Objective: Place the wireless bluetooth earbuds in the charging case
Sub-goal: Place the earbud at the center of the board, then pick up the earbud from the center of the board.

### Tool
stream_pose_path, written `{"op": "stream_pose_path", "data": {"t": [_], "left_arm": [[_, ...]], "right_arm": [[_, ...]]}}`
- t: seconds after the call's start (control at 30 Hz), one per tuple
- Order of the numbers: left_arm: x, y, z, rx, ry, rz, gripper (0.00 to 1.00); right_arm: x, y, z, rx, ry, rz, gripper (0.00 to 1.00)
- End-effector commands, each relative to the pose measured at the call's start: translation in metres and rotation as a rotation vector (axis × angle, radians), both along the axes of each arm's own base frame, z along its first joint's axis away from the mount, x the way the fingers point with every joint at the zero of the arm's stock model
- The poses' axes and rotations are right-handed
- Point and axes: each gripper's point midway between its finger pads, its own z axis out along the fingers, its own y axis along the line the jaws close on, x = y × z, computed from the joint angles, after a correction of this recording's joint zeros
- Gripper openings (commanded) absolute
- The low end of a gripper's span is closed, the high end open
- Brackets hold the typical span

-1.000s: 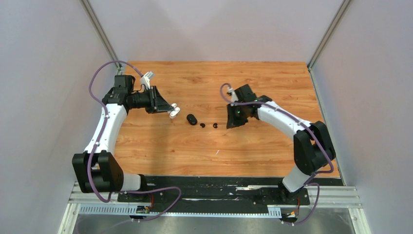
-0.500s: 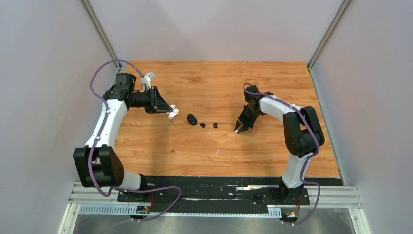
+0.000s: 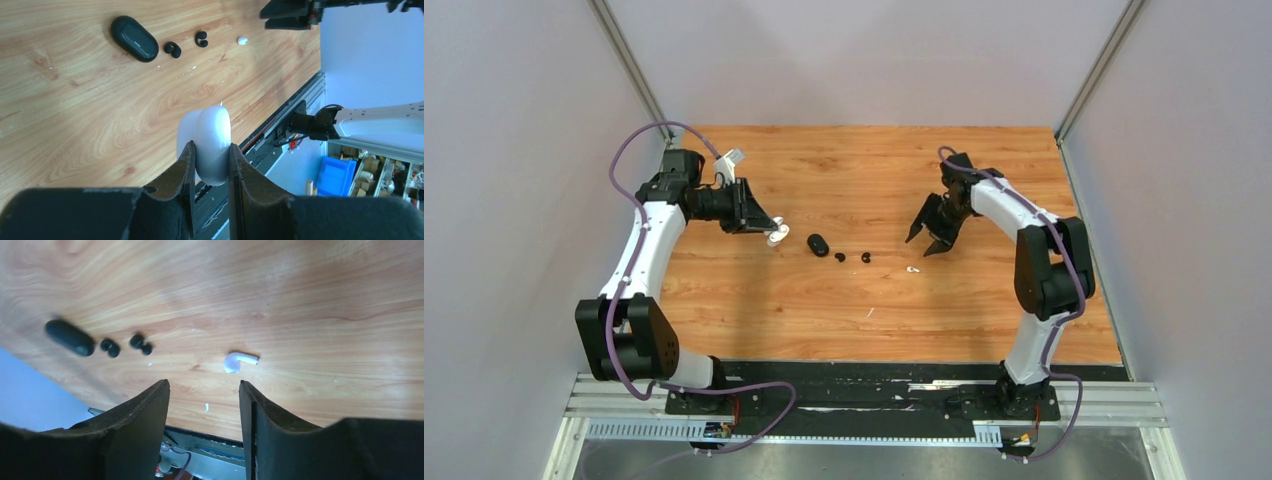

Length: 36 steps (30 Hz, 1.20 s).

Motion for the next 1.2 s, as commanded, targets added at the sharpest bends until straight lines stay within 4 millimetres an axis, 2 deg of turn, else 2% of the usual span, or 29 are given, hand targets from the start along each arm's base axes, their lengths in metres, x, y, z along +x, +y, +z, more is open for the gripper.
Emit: {"op": "stream_pose_path", "data": {"t": [0.0,0.07,0.1,0.17,0.23,0.27,0.37,0.43,0.57,0.8,0.9,1.17], "left_arm": [[0.007,0.003,0.019,0.007,-0.082,-0.011,0.00],[0.009,0.002,0.023,0.006,-0.101,-0.011,0.00],[0.010,0.003,0.025,0.007,-0.113,-0.011,0.00],[0.011,0.003,0.028,0.015,-0.137,-0.017,0.00],[0.013,0.005,0.031,0.032,-0.165,-0.021,0.00],[0.014,0.005,0.034,0.039,-0.183,-0.026,0.00],[0.013,0.007,0.036,0.053,-0.202,-0.028,0.00],[0.011,0.007,0.036,0.056,-0.204,-0.029,0.00],[0.005,0.007,0.034,0.060,-0.195,-0.036,0.00],[-0.001,0.007,0.035,0.059,-0.207,-0.029,0.00],[-0.001,0.006,0.036,0.055,-0.207,-0.028,0.00],[0.003,0.004,0.038,0.036,-0.202,-0.024,0.00]], "right_arm": [[0.009,-0.007,0.078,0.077,-0.248,0.260,0.58],[0.011,0.010,0.105,0.205,-0.410,0.491,0.64],[0.012,0.021,0.120,0.285,-0.514,0.643,0.63],[0.002,0.034,0.147,0.410,-0.731,0.976,0.58],[-0.016,0.039,0.162,0.473,-1.008,1.310,0.57],[-0.021,0.038,0.159,0.426,-1.132,1.467,0.58],[-0.025,0.031,0.122,0.240,-1.385,1.843,0.59],[-0.020,0.026,0.099,0.147,-1.426,2.005,0.56],[-0.017,0.026,0.066,0.108,-1.366,2.204,0.46],[-0.032,0.026,0.031,0.087,-1.271,2.390,0.46],[-0.036,0.025,0.015,0.075,-1.220,2.428,0.42],[-0.027,0.022,-0.002,0.044,-1.136,2.447,0.34]]}}
